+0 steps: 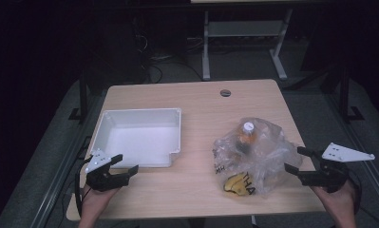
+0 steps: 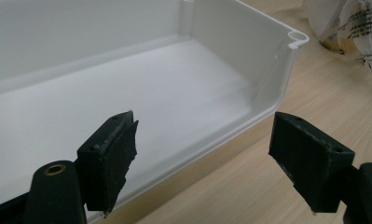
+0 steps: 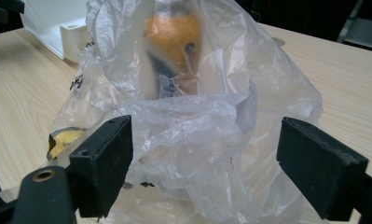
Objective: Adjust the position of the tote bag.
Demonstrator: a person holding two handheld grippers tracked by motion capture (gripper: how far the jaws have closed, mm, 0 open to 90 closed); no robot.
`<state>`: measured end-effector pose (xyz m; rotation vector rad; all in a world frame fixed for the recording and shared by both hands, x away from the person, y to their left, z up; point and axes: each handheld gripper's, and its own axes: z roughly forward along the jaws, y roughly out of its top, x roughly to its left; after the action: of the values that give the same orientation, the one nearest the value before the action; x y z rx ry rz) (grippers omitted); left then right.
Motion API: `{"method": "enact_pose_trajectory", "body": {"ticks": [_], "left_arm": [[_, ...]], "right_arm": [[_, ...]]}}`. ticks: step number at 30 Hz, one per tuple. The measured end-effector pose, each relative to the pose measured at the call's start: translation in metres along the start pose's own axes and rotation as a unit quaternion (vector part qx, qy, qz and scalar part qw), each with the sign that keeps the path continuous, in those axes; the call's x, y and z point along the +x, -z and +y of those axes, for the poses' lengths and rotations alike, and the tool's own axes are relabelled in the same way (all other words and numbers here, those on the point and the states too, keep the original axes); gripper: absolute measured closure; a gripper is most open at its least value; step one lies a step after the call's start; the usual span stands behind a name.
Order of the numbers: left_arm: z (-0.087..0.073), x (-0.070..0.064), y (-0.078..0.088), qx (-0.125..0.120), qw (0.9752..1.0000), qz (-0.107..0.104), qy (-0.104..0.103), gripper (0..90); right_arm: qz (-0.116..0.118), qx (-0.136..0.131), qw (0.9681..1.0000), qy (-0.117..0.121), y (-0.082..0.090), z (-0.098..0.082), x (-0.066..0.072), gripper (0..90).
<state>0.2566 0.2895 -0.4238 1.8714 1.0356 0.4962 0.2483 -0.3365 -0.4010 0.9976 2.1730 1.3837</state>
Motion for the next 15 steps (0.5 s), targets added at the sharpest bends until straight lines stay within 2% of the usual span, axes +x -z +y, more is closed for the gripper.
{"method": "enact_pose_trajectory", "body": {"ticks": [6,7,15], "left_arm": [[-0.0003,-0.0006,-0.0024,0.004,1.0000,-0.006,-0.002,22.5],[-0.0002,0.0000,-0.0020,0.008,0.9999,-0.008,-0.008,22.5],[0.0018,-0.0017,-0.0046,0.016,0.9993,-0.026,-0.022,22.8]], "right_arm": [[0.001,0.004,1.0000,0.001,-0.0010,-0.0007,0.0003,17.5],[0.001,0.005,1.0000,0.001,-0.0010,-0.0008,0.0004,17.5],[0.000,0.002,1.0000,-0.001,0.0004,0.0013,0.0004,17.3]]}}
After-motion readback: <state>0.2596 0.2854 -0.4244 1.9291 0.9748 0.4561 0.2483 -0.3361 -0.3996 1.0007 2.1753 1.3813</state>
